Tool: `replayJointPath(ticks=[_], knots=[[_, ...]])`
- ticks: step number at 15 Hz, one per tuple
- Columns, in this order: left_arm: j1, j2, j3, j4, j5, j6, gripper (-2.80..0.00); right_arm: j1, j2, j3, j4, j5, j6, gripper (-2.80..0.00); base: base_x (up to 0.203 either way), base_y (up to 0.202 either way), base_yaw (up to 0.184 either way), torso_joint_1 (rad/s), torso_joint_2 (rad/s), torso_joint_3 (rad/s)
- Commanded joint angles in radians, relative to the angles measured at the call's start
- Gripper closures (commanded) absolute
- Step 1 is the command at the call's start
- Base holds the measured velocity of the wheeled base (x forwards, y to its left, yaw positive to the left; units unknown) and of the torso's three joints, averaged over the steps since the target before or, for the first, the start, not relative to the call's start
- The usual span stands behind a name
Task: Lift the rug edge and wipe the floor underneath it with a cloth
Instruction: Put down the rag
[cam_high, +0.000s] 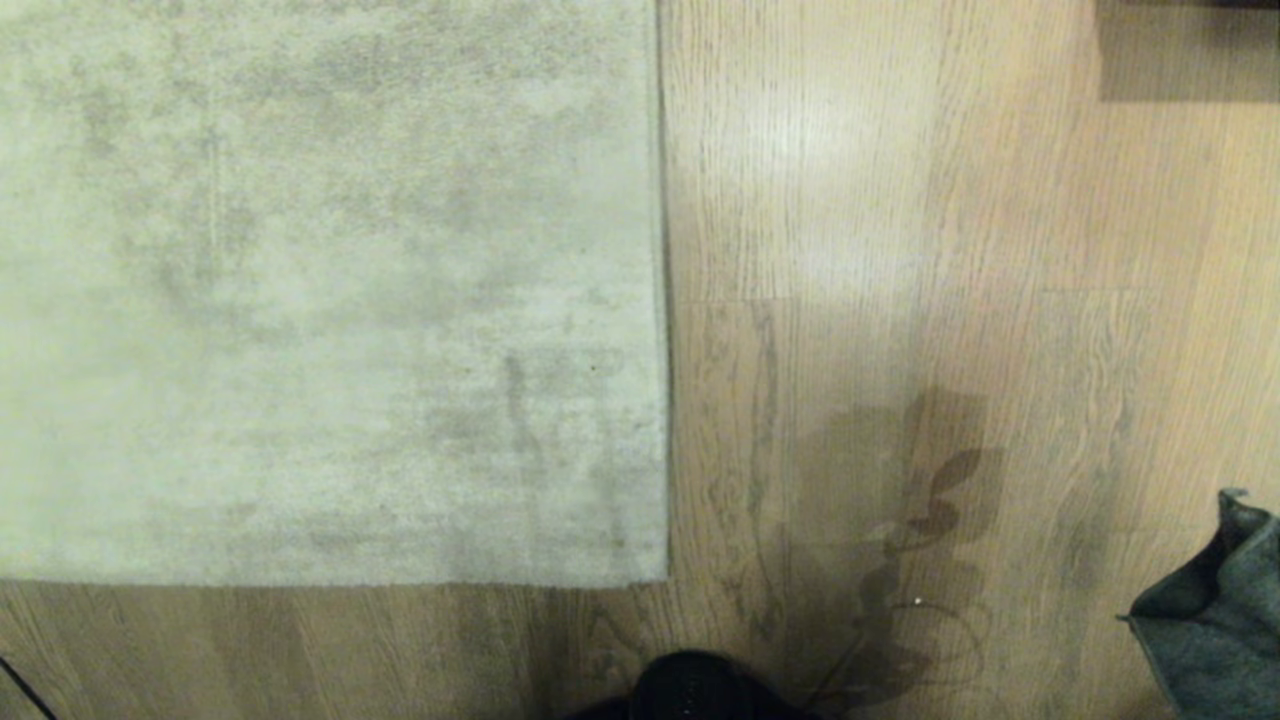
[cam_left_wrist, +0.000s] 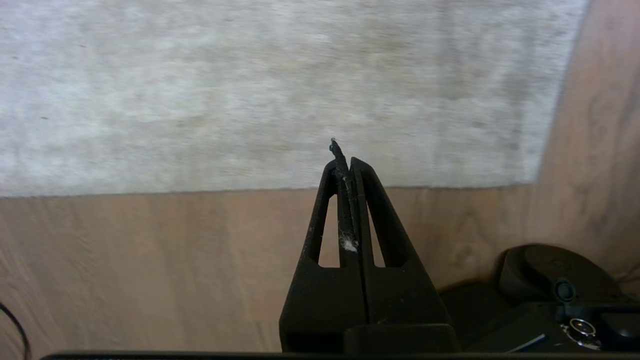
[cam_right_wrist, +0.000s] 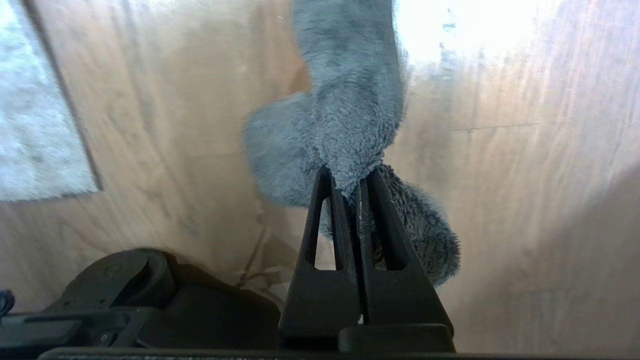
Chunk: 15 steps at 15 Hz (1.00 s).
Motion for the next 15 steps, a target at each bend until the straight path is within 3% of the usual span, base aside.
replayJointPath(ticks=[1,12,15], knots=[[-0.001,-0.001,0.0,-0.001,0.001,0.0,0.0,0.0,0.001,0.0,-0.002,0.0,0.0,0.0,0.0,-0.196,0.001,0.001,0.01,-0.002],[-0.001,-0.001,0.0,-0.001,0.001,0.0,0.0,0.0,0.001,0.0,-0.002,0.0,0.0,0.0,0.0,-0.194,0.001,0.003,0.0,0.003],[-0.001,0.001,0.0,-0.001,0.001,0.0,0.0,0.0,0.001,0.0,-0.002,-0.001,0.0,0.0,0.0,-0.086,-0.004,0.001,0.0,0.001]])
